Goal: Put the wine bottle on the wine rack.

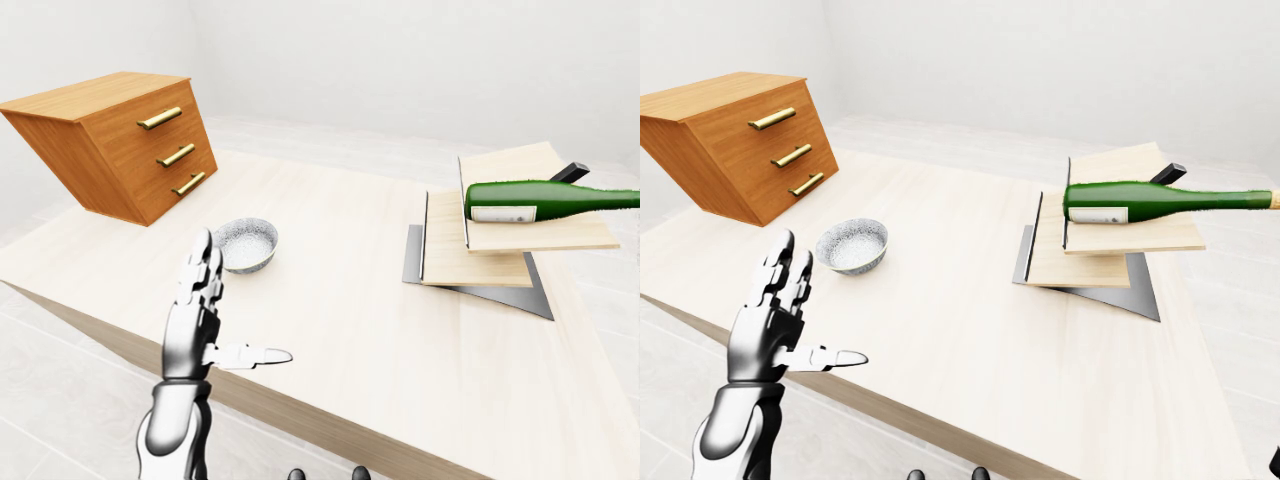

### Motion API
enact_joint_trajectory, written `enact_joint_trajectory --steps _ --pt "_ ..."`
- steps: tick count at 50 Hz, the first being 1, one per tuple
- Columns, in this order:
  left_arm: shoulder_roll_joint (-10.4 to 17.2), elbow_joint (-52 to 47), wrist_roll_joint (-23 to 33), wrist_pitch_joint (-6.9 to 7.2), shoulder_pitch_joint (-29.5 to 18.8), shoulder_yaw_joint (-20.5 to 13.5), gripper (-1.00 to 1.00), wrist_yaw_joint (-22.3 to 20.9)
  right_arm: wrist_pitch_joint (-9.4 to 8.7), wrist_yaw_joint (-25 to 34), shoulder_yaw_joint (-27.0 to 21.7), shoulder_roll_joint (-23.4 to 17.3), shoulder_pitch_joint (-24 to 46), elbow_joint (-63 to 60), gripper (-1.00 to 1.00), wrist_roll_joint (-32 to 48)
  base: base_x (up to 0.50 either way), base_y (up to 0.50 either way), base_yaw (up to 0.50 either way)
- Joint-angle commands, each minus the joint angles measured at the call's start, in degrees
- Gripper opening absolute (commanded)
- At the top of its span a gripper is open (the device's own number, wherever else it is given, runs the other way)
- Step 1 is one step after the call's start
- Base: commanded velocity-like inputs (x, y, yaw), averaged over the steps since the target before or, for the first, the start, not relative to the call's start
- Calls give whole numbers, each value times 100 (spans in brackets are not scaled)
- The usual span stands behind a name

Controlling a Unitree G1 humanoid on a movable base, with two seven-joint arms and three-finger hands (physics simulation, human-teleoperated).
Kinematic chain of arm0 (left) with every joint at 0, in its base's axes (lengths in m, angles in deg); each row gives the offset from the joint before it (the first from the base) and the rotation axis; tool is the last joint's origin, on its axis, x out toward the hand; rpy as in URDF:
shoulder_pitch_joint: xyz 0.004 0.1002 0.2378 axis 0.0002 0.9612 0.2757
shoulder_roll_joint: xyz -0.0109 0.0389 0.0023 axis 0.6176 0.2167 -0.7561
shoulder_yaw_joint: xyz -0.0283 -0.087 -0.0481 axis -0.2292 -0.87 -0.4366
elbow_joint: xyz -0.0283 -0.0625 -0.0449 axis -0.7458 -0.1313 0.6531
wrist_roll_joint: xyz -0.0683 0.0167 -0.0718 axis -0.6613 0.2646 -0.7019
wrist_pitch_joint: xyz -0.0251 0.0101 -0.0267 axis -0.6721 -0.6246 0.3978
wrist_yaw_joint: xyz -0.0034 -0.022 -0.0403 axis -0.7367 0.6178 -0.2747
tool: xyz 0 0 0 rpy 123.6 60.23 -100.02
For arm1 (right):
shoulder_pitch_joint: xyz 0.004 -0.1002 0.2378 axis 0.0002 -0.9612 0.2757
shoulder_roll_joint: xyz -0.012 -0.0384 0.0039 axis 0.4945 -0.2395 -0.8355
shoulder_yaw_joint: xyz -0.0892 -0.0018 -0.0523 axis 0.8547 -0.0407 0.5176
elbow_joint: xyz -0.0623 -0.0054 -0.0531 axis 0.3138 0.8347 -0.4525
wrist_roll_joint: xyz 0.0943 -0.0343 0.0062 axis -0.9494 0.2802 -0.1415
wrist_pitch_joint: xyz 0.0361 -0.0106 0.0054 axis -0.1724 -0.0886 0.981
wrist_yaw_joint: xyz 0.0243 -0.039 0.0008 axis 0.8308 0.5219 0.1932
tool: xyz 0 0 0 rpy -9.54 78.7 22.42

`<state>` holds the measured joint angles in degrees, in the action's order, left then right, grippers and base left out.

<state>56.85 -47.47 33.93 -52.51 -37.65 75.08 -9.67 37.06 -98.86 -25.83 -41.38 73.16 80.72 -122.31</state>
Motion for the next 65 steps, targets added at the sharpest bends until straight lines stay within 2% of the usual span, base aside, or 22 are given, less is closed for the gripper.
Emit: enact_joint_trajectory --steps 1,7,12,16,33,50,65 --pt "-1 -202 14 0 -34 19 100 6 0 -776 -752 59 -435 -1568 100 -736 0 0 0" --pt "-10 -290 45 0 -47 72 100 26 0 -1354 -950 49 -401 -2235 100 -1407 0 0 0" --pt "-3 -356 40 0 -42 81 100 26 0 -1586 -1021 -49 -424 -2631 100 -1809 0 0 0" --pt "4 -398 47 0 -51 85 100 28 0 -2000 -1142 -208 -434 -3027 100 -2361 0 0 0" --pt "-7 -464 24 0 21 63 100 16 0 -2020 -1697 -1020 -590 -4412 100 -4518 0 0 0" --pt "-24 -594 14 0 62 51 100 10 0 -2020 -1891 -1390 -744 -4983 100 -4580 0 0 0" --pt "-33 -750 -30 0 134 -30 100 -37 0 -2020 -2328 -1664 -1711 -5650 100 -4580 0 0 0"
